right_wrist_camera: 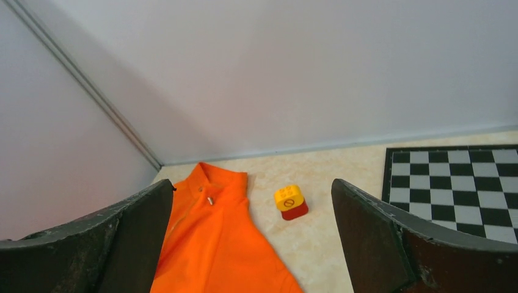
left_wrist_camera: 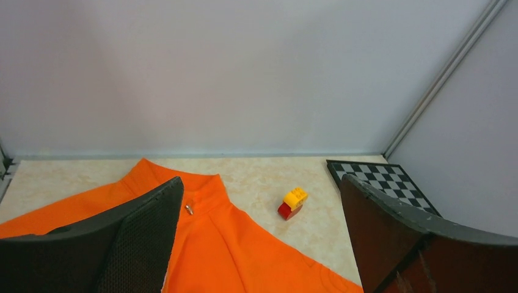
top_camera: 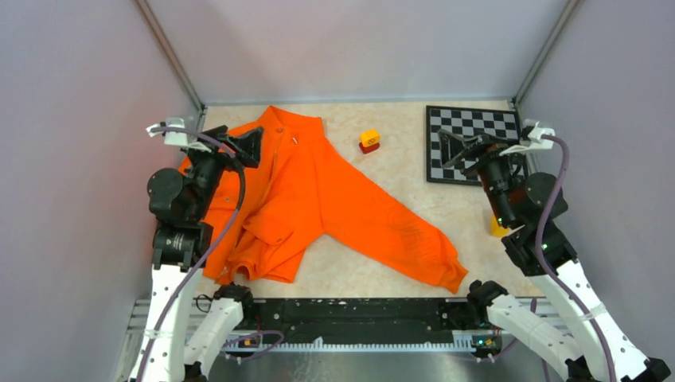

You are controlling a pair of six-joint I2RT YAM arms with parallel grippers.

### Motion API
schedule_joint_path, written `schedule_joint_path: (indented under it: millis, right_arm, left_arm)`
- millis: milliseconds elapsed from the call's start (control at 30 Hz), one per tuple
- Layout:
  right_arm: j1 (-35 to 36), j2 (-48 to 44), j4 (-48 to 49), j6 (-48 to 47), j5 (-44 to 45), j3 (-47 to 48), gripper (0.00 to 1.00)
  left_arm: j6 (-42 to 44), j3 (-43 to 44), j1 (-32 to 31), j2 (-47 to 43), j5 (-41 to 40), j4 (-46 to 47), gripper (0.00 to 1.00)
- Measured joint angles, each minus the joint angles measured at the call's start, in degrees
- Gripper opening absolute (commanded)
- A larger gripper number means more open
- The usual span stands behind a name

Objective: Zip up the jacket

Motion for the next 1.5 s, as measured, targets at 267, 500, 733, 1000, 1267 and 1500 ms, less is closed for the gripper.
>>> schedule_joint_path:
  millis: [267,500,733,1000,1267,1500]
  right_arm:
    - [0.02,3.87,-3.93,3.06,-1.03,-3.61,0.99]
    - [0.02,10.80,-4.74,9.86,-5.51,-7.17,0.83]
    - [3.28,23.91,0.28,15.56,-15.54,-8.37,0.77]
    - [18.75,43.06,6.45,17.51,-16.87,-5.55,0.65]
    - [28.55,59.95,11.72,16.33,-16.68,1.57,0.54]
    - [28.37,63.60,12.20,15.30,-14.78,1.60,0.55]
  left_arm:
    - [0.00,0.00,0.00,4.02,4.26,-3.34,1.00]
    - [0.37,0.00,0.00,5.73,5.29,-6.60,1.00]
    - [1.25,0.00,0.00,8.76,5.40,-11.17,1.00]
    - [-1.03,-1.60,0.00,15.89,1.03,-17.11,0.99]
    - [-4.07,-5.05,0.07,20.70,1.97,-18.45,0.99]
    - [-3.98,-2.58,0.07,32.46,2.69,-21.84,1.00]
